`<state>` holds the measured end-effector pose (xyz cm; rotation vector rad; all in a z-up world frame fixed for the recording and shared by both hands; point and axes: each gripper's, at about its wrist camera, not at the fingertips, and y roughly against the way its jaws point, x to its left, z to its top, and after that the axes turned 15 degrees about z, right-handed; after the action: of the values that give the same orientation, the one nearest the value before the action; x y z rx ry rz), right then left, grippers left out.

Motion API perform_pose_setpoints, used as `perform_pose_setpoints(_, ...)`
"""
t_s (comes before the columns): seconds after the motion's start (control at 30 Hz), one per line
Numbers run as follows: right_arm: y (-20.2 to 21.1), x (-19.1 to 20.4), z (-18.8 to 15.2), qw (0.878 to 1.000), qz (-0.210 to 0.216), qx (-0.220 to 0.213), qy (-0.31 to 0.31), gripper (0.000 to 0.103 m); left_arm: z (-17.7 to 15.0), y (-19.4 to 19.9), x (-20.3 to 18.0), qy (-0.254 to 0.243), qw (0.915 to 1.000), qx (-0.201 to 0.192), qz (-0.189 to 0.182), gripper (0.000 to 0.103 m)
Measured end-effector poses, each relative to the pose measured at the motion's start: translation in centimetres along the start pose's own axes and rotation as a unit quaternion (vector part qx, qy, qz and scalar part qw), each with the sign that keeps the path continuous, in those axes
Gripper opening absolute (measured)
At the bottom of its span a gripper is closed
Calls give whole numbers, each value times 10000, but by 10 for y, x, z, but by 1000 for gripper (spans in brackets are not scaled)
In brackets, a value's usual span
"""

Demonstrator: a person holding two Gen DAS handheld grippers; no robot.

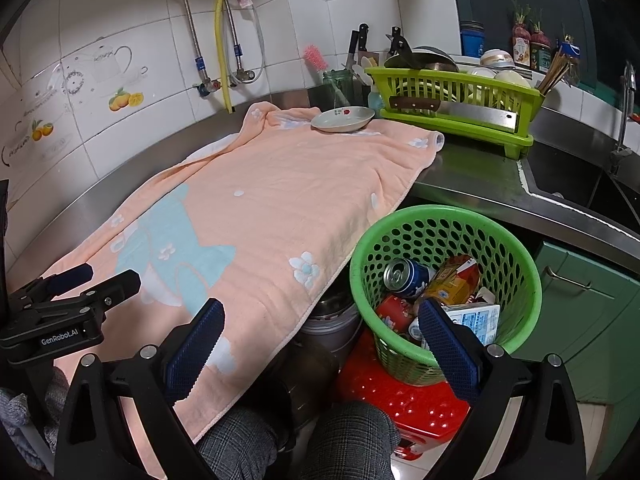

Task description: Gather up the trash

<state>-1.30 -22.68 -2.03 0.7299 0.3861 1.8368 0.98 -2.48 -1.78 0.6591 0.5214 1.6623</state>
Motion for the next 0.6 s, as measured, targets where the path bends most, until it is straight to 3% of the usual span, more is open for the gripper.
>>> perform_pose_setpoints(0.6, 1, -3, 1, 10000, -4, -11, 12, 94, -1, 7, -8, -101, 9998, -131, -113, 97)
